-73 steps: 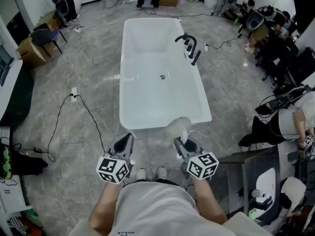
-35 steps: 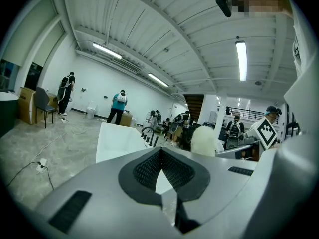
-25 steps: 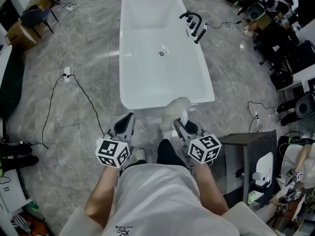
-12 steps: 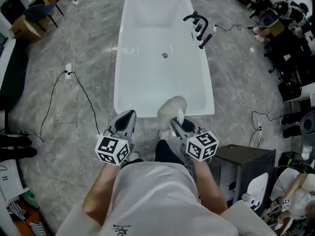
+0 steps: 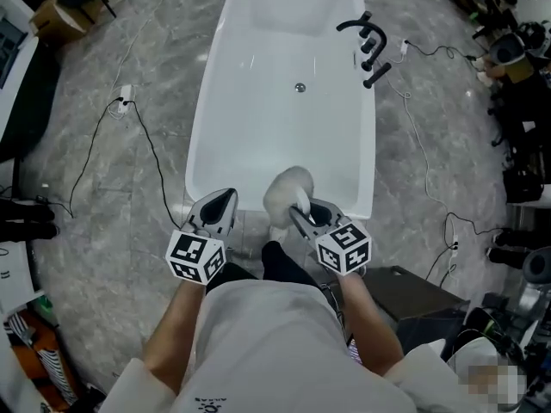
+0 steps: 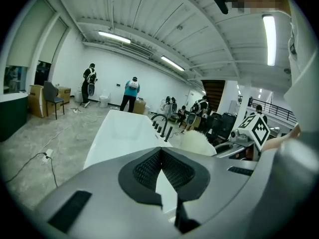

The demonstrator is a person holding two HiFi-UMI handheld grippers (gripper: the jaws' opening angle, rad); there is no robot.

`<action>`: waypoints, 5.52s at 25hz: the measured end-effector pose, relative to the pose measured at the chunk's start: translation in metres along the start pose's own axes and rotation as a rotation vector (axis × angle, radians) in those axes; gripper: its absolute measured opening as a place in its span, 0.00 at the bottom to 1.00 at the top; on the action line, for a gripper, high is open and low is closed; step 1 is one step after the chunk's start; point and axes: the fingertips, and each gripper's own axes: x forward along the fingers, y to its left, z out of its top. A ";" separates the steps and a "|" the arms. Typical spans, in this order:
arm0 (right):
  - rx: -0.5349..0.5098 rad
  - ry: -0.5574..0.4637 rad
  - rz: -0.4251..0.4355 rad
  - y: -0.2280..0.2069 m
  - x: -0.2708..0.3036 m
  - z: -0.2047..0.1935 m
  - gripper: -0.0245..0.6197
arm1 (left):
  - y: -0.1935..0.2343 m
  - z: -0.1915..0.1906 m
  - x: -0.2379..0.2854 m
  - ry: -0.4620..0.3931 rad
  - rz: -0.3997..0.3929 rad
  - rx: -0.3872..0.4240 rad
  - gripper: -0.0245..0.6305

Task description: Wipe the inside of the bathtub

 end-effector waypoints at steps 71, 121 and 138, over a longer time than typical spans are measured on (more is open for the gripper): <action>0.353 0.868 0.280 -0.257 0.121 -0.286 0.18 | 0.047 -0.196 0.200 0.278 -0.139 -0.066 0.05; 0.183 0.611 0.827 -0.007 0.343 -0.192 0.18 | 0.238 -0.220 0.097 0.226 0.141 -0.180 0.05; 0.221 0.587 0.764 -0.008 0.400 -0.204 0.18 | 0.243 -0.215 0.121 0.207 0.069 -0.178 0.05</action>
